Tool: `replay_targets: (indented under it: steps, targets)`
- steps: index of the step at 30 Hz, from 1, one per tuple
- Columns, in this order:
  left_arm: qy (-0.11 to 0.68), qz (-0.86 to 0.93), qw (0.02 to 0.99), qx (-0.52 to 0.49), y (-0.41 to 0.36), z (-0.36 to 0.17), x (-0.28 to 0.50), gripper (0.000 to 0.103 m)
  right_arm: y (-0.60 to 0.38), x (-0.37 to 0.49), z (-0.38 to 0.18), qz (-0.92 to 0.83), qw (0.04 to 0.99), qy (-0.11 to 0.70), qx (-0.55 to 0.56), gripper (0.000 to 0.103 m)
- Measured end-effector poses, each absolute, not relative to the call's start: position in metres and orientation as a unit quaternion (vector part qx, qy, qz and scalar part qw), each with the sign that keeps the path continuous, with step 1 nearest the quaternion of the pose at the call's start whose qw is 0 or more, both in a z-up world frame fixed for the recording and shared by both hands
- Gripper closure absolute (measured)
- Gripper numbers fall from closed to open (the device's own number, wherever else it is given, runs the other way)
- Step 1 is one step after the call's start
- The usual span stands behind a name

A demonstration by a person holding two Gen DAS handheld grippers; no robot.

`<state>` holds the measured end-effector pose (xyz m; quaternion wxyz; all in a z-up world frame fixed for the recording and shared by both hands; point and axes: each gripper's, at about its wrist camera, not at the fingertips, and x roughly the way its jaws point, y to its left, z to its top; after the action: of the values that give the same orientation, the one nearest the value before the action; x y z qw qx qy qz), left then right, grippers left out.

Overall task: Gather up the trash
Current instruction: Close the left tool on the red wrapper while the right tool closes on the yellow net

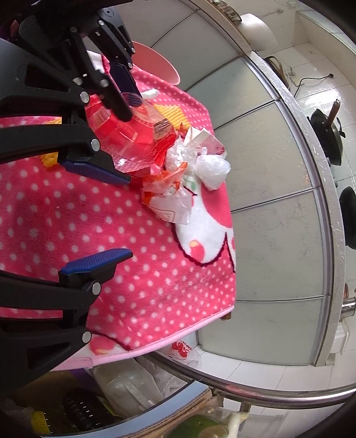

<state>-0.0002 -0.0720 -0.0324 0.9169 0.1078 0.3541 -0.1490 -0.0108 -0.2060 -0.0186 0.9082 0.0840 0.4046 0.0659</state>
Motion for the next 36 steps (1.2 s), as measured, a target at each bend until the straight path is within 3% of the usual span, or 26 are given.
replay_targets:
  steps: [4, 9, 31, 35, 36]
  targets:
    - [0.351, -0.138, 0.922, 0.089, -0.065, -0.029, 0.001, 0.092, -0.200, -0.013, -0.018, 0.072, 0.908, 0.406, 0.074, 0.055]
    - [0.339, -0.130, 0.929, 0.072, -0.056, -0.022, -0.001, 0.096, -0.188, -0.016, -0.019, 0.094, 0.902, 0.417, 0.064, 0.055]
    - [0.329, -0.093, 0.939, 0.030, -0.018, -0.011, -0.003, 0.096, -0.124, -0.019, -0.055, 0.215, 0.835, 0.507, 0.014, 0.055]
    - [0.327, -0.090, 0.940, 0.025, -0.013, -0.010, -0.004, 0.096, -0.121, -0.017, -0.058, 0.216, 0.831, 0.513, 0.012, 0.067]
    - [0.327, -0.090, 0.941, 0.024, -0.012, -0.010, -0.004, 0.096, -0.121, -0.018, -0.058, 0.217, 0.831, 0.513, 0.014, 0.081]
